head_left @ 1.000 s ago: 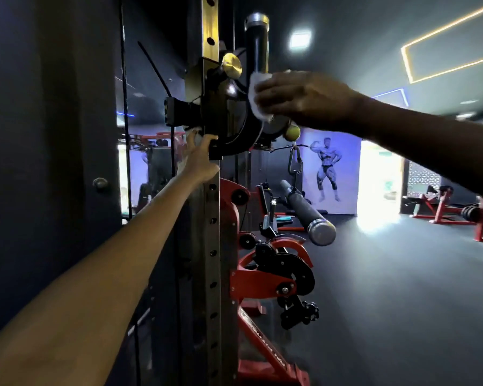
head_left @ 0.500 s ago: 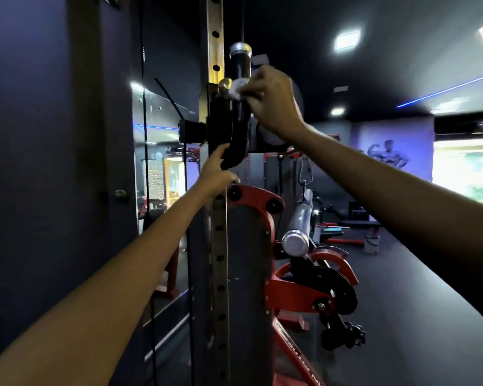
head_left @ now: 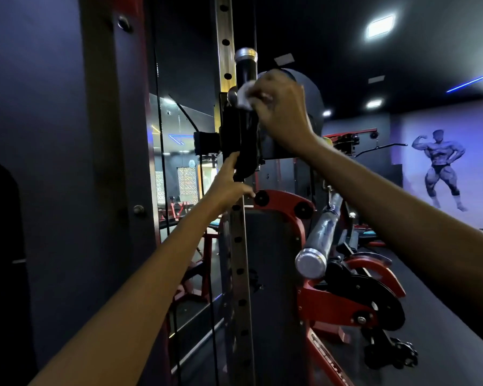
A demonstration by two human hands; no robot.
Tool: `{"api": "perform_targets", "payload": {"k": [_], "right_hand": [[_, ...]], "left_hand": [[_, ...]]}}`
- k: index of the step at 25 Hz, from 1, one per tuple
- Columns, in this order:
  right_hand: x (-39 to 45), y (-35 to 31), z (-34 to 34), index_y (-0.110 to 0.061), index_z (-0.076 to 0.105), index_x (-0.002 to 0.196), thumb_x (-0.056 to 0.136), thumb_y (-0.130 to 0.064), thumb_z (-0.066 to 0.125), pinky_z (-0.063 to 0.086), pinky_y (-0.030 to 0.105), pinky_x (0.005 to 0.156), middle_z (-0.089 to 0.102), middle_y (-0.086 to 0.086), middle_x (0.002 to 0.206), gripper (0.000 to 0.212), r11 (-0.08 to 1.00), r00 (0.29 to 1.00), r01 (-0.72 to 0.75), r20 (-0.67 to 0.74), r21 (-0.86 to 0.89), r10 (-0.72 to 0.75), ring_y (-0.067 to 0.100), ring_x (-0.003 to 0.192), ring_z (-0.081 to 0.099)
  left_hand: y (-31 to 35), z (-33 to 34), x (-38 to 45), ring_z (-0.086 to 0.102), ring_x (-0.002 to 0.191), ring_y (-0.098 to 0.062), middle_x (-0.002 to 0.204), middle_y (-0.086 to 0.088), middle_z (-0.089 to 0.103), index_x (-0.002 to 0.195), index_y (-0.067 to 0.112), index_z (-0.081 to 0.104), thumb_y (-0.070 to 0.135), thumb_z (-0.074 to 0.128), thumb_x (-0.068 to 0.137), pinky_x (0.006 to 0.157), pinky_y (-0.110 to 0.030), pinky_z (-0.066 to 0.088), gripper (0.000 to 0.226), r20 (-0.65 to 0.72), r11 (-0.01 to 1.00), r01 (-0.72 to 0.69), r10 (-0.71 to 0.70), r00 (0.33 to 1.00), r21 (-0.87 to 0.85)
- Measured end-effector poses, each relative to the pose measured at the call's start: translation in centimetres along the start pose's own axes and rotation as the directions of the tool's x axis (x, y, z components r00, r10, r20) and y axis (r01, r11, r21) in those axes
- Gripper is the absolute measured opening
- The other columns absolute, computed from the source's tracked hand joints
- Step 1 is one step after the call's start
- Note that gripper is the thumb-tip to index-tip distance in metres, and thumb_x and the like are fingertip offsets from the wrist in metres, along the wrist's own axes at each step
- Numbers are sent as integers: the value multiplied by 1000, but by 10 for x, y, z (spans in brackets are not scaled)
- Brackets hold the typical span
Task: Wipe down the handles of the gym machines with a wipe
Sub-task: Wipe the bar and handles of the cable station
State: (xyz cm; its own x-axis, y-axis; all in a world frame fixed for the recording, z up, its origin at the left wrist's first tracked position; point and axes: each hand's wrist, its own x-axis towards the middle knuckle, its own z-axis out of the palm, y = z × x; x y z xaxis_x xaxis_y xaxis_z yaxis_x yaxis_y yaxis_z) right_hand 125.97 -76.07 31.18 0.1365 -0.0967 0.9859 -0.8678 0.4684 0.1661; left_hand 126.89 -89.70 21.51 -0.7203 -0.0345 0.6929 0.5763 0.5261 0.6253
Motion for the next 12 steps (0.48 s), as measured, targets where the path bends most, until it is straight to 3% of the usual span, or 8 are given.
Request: {"api": "perform_targets", "payload": {"k": [3,6,9,12], "right_hand": [[37,8,5,-2,73,81,72,-5,58,31,1,66,67,14,82,18,999,995,-15,-100,50,20,13,73,55],[30,12,10,-1,70,75,71,-4,58,32,6,65,65,15,78,13,995,991,14,-135,102,0,22,71,60],[-15,11,10,2,69,77,76,-6,62,38,21,72,63,17,83,10,989,992,58,-121,134,-42,23,78,59],[-30,14,7,4,71,77,75,-4,64,38,22,77,63,20,85,11,970,987,134,-110,204,-113,30,81,60]], "left_hand": [[3,1,-3,44,125,-25,141,-10,43,145,15,31,-17,61,72,68,-12,47,85,-24,1000,16,-17,1000,-14],[6,2,-4,46,113,-14,138,-7,45,145,14,31,-21,58,72,63,-6,47,86,-46,999,40,-41,998,-20],[10,9,-8,48,94,3,117,5,50,141,14,34,-23,56,72,62,-3,45,81,-92,998,48,-50,994,-28],[14,18,-10,49,85,3,97,11,52,132,19,39,-26,53,71,61,-8,47,76,-166,996,63,-72,983,-58]]}}
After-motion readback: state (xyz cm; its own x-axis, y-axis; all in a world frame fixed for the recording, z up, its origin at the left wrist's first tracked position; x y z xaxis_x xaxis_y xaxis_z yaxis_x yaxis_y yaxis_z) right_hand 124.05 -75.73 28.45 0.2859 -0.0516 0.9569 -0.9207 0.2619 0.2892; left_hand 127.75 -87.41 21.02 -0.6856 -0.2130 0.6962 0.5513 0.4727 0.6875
